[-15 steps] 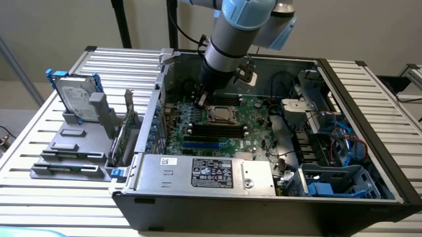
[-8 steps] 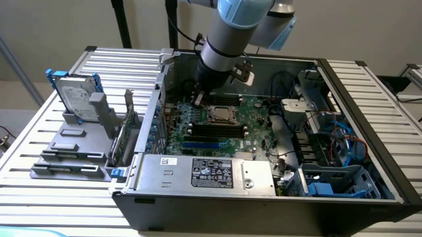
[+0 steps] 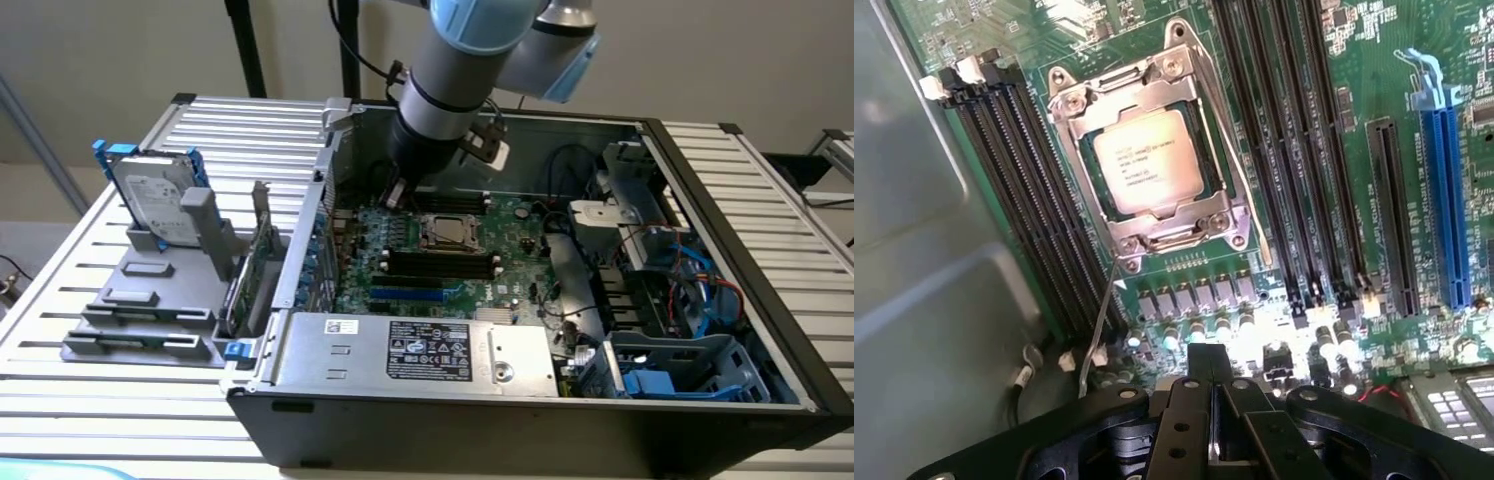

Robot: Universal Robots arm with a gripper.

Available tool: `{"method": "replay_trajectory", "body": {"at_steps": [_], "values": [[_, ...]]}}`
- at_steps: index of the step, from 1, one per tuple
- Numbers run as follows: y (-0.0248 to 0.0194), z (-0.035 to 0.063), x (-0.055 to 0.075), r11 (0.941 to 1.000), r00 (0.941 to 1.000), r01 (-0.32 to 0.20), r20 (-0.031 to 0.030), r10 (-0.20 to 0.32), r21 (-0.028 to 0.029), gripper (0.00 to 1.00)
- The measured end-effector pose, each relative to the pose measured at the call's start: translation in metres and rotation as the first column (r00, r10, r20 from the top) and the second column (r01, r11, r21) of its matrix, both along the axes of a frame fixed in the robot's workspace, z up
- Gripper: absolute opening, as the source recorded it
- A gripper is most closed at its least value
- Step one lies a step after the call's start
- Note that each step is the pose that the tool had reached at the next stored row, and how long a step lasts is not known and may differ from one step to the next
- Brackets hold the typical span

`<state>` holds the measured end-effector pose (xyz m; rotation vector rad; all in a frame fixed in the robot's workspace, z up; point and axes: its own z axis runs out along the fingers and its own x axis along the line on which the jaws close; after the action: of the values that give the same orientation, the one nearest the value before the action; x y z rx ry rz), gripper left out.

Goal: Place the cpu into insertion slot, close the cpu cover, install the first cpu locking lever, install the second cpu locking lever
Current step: 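Install the first cpu locking lever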

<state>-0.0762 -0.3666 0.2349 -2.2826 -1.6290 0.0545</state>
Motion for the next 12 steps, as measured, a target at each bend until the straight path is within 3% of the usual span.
{"method": "replay_trajectory", "body": {"at_steps": [3, 5, 12], "values": [[0.0000, 0.0028, -0.0023, 0.9997, 0.9998, 0.018, 0.0000, -0.018, 0.0183, 0.11], [0.0000, 0.0034, -0.0032, 0.9991, 0.9994, 0.034, -0.0002, -0.034, 0.0261, 0.11], [0.0000, 0.0032, -0.0037, 0.9932, 0.9936, 0.113, -0.0078, -0.112, 0.0282, 0.11]]}}
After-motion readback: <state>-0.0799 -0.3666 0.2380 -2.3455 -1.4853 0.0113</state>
